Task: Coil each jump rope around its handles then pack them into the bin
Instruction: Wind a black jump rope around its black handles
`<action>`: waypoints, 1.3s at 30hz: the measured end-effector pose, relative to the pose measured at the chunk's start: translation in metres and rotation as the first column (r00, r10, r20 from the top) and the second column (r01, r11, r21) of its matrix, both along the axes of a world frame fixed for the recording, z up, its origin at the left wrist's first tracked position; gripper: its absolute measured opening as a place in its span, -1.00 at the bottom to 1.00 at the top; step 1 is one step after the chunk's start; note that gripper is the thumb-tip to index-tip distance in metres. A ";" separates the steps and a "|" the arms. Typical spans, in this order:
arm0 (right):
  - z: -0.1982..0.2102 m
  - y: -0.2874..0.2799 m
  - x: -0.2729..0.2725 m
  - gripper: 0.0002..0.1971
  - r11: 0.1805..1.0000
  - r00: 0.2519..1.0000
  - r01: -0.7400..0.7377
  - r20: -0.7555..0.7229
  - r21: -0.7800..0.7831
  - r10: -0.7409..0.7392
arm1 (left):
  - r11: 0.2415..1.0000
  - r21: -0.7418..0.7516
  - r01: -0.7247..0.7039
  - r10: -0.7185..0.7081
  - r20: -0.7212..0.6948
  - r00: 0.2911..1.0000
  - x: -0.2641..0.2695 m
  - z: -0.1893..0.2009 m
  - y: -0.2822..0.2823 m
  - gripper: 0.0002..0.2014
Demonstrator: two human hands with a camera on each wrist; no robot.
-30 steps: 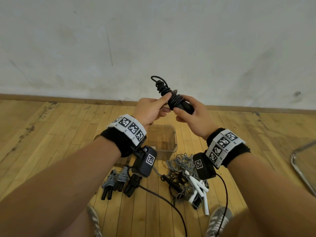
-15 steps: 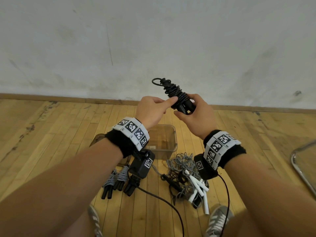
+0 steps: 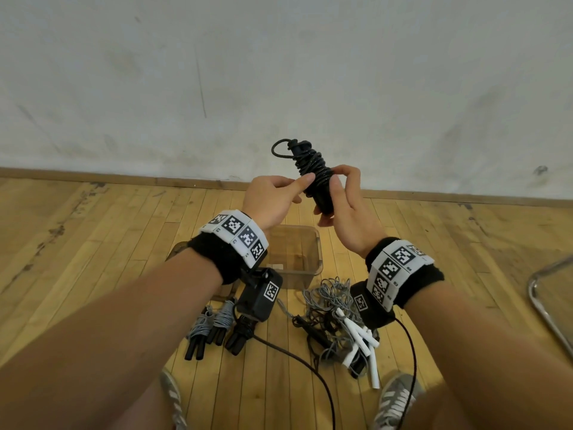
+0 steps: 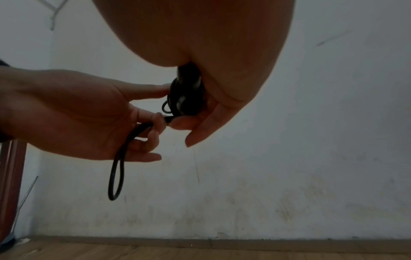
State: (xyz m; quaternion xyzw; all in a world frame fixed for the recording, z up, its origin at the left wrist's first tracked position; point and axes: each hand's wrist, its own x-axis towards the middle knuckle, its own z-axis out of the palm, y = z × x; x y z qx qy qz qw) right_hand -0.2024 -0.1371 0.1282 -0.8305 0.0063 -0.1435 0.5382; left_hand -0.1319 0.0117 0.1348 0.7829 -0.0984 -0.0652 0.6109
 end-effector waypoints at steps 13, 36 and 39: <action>-0.008 -0.014 0.008 -0.33 0.937 0.993 -0.035 -0.119 -0.347 -0.006 | 0.997 -0.043 0.065 -0.071 -0.136 0.988 0.004 0.002 0.003 -0.76; 0.002 -0.025 0.003 -0.33 0.981 0.991 0.136 0.004 -0.142 -0.137 | 0.986 -0.152 0.069 -0.089 -0.129 0.988 0.000 0.001 -0.001 -0.84; 0.001 -0.028 0.003 -0.34 0.973 0.989 0.145 -0.014 -0.177 -0.150 | 0.983 -0.166 0.077 -0.092 -0.083 0.992 -0.003 0.001 -0.002 -0.86</action>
